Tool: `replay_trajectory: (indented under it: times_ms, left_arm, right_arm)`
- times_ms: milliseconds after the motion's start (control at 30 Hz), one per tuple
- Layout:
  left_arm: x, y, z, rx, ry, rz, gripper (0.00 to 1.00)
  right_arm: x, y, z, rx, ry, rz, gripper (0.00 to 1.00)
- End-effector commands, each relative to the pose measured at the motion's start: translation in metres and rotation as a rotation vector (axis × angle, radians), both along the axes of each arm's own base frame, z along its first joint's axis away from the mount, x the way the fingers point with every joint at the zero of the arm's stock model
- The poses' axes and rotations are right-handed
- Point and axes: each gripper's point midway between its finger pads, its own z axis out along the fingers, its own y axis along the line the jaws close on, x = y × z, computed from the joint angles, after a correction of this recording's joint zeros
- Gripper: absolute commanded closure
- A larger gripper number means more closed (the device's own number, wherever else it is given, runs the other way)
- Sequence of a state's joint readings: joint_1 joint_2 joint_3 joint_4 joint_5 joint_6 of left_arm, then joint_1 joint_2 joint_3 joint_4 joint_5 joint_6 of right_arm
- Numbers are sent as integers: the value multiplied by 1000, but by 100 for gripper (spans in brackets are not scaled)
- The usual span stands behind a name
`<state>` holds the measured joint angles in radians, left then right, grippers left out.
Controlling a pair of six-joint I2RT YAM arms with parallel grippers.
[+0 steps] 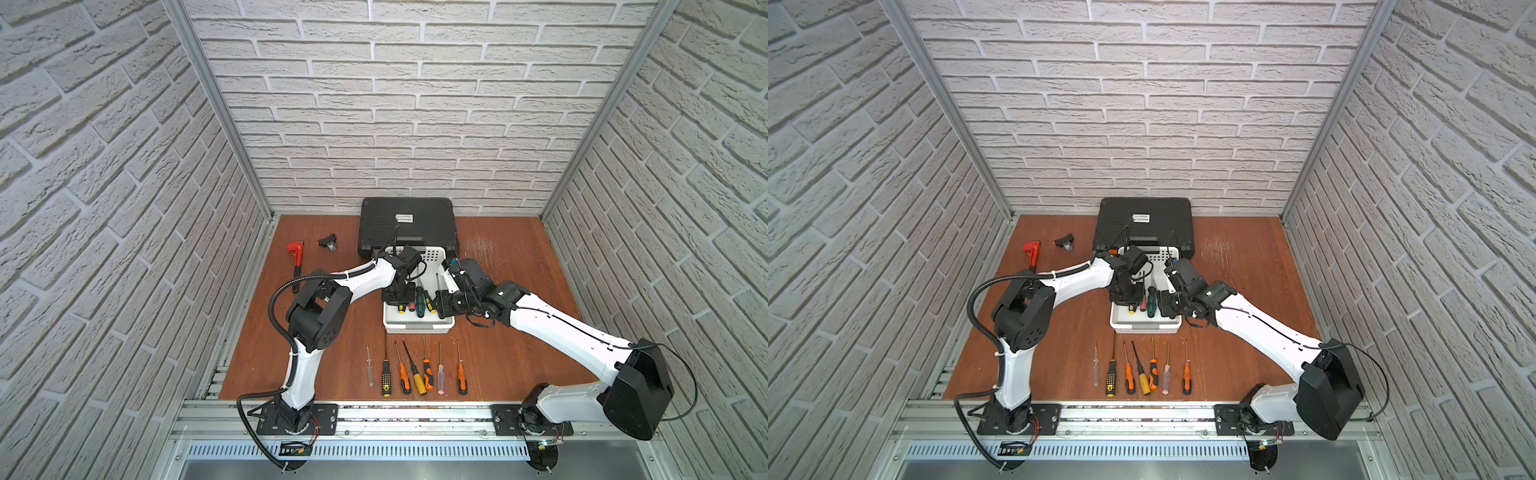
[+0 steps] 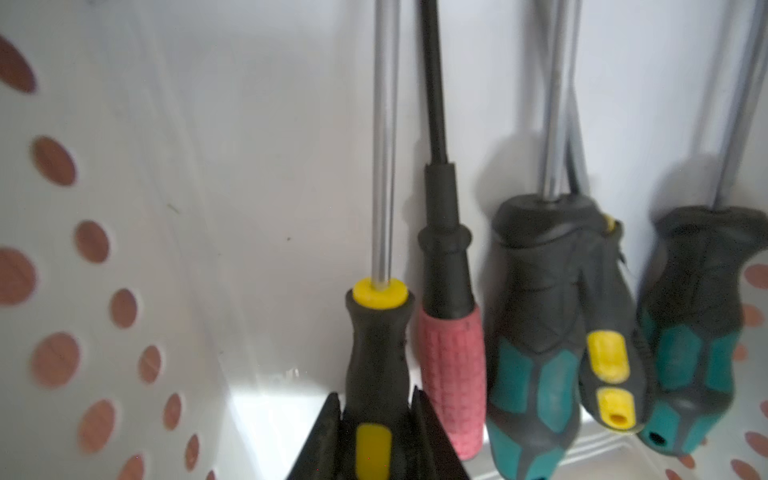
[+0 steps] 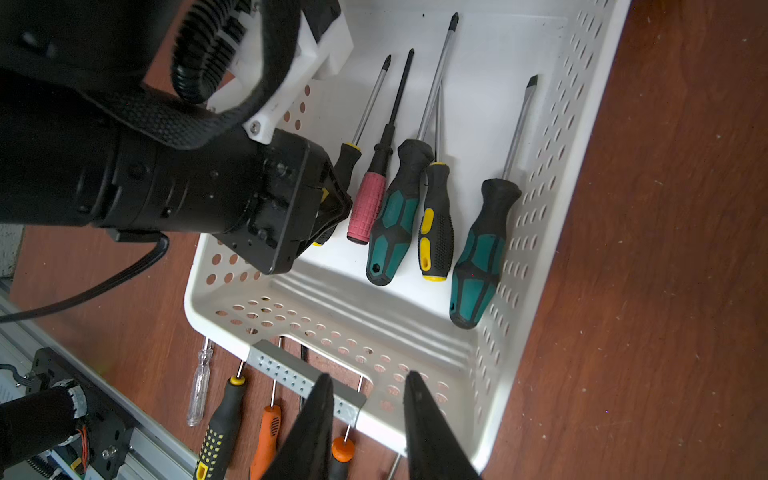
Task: Put the screwdriver in the bin
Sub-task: 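Lower the yellow-black screwdriver into the bin and open the left gripper, then withdraw the left gripper while the right gripper moves to the orange-handled screwdriver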
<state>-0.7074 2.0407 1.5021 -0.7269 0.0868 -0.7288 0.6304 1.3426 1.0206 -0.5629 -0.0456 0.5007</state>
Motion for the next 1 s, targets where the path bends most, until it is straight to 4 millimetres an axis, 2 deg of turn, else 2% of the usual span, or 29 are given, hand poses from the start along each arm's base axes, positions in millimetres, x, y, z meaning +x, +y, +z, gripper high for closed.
replay_trajectory:
  times_ms: [0,300,467,600,767,967]
  left_arm:
    - [6,-2,4,-25,-32,14,70]
    - [11,-1,42,-76,-122,25,64]
    - [7,2,78,-141,-202,17,60]
    - [1,12,104,-177,-280,11,57]
    - [-12,39,125,-178,-358,25,53]
    - [-33,81,133,-180,-426,83,49]
  right_arm:
    - [1,3,0,13,-11,-5,69]
    - [2,5,9,12,-31,-1,69]
    - [3,3,16,-1,-46,3,69]
    - [3,2,19,-7,-53,5,69]
    - [1,2,24,-17,-70,9,69]
    - [-7,-5,28,-68,-80,10,69]
